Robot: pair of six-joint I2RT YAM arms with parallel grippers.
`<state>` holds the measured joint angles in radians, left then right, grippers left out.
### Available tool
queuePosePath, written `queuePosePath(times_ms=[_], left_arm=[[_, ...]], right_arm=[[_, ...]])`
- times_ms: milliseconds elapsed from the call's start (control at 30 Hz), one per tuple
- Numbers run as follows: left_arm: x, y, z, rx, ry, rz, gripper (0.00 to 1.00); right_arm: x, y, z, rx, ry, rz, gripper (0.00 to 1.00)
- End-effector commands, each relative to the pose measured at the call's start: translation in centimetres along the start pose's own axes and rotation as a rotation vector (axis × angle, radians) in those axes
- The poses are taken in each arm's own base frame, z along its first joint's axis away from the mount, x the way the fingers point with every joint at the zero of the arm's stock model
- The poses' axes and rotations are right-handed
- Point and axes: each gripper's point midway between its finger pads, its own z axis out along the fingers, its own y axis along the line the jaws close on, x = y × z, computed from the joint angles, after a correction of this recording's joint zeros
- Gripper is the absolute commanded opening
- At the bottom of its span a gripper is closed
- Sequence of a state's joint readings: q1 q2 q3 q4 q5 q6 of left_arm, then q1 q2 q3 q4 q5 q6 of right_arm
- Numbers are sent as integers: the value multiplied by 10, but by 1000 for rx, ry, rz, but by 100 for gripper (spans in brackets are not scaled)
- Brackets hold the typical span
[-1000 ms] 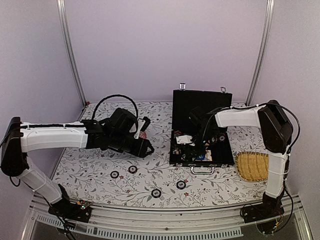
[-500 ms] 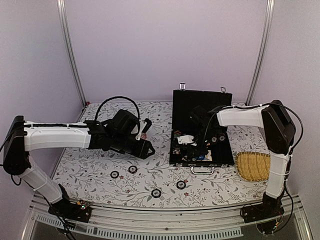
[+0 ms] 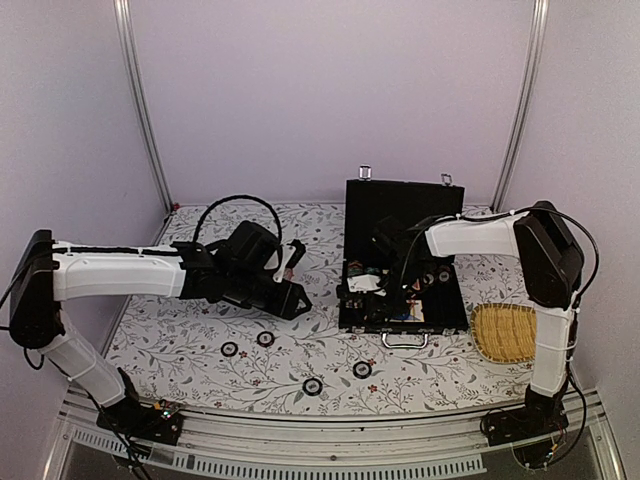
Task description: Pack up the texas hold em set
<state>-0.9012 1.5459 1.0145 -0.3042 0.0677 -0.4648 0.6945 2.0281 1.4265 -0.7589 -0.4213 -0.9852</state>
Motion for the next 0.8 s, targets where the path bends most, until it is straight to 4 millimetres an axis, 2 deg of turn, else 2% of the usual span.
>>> queuePosePath(times_ms=[0,200,333,767], left_arm=[[-1,0,-1,8,-9,2,51],[-1,-1,1,10,-5,5,51],[-1,-2,2,15,-5,7,51],[1,-1,1,11,-4,7,51]], right_arm=[[-12,-1,-16,27,-8,-22,7],[-34,-8,-40,67,-55,-34,5],[-49,-12,-47,68,-105,-30,4],[-61,-17,-21,67,-111,-13,4]])
